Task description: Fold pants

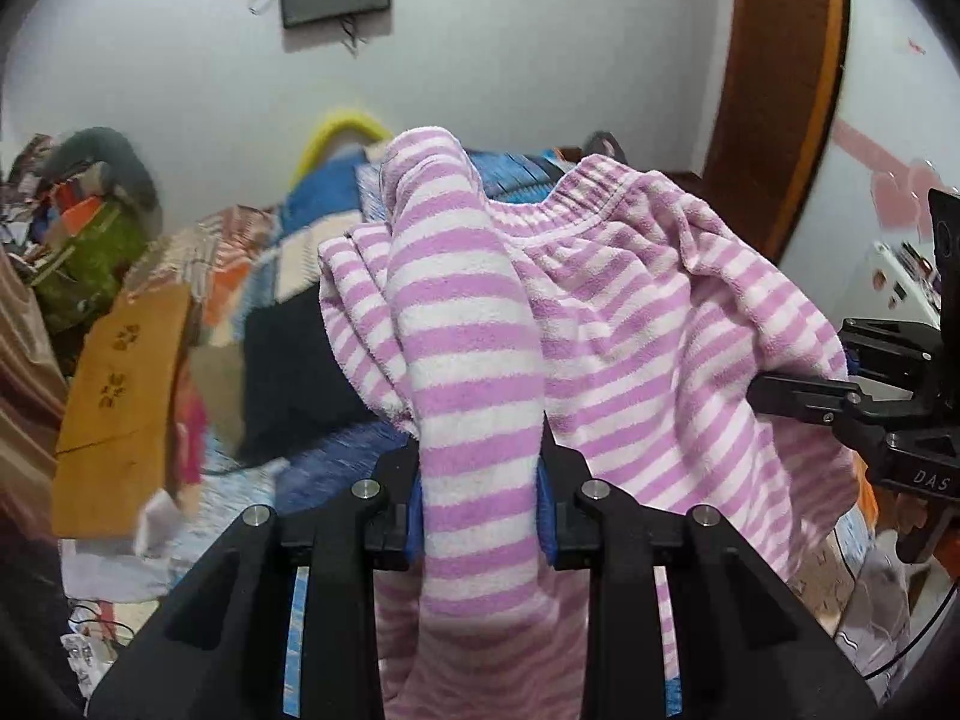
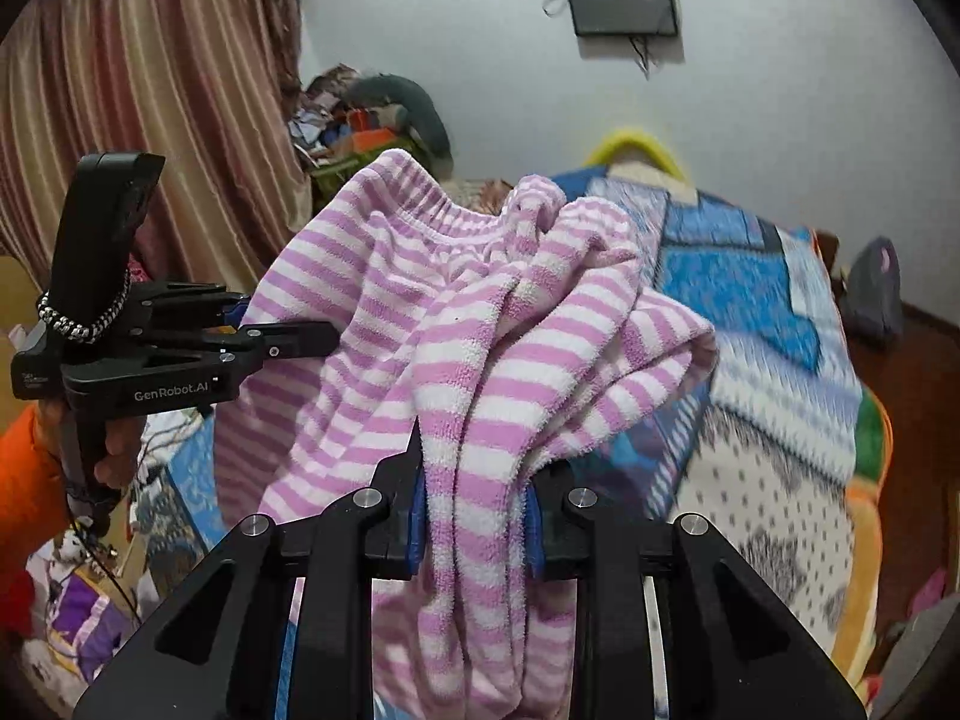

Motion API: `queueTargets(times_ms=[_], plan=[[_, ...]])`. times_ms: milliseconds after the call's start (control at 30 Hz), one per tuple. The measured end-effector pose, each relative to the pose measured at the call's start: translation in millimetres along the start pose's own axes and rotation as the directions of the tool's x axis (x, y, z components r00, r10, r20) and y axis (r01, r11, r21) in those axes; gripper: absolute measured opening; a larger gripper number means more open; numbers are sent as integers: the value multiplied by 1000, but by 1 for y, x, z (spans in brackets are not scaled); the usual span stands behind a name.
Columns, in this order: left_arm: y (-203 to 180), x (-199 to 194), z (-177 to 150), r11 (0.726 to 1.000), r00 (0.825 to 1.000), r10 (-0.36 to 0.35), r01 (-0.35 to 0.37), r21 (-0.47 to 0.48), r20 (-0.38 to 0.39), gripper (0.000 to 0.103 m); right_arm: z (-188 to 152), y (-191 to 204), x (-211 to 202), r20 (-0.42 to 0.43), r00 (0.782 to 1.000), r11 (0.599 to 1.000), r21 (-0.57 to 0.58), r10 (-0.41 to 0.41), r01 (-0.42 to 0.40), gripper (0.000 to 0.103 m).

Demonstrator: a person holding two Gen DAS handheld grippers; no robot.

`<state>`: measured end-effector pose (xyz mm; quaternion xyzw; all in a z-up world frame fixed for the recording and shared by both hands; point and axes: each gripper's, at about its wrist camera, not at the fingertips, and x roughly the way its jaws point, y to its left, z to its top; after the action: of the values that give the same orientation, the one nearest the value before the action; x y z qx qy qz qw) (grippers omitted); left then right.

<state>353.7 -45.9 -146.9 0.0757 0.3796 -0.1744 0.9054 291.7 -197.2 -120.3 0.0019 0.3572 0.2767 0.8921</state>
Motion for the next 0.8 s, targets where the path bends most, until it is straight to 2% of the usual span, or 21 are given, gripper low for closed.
queueTargets(times_ms=[233,467,600,800], plan=[[54,-11,31,996,994,63,-57,-65,85,29,47,8,30,58,998,999,-22,39,-38,22],[113,13,61,988,988,105,-91,-121,116,29,97,11,80,89,994,997,-45,66,-62,22],[151,46,75,984,990,106,-91,-150,92,29,118,7,122,77,995,997,-49,65,-61,22],[199,126,85,980,995,92,-86,-180,26,29,130,-1,188,51,998,997,-64,35,-31,22]])
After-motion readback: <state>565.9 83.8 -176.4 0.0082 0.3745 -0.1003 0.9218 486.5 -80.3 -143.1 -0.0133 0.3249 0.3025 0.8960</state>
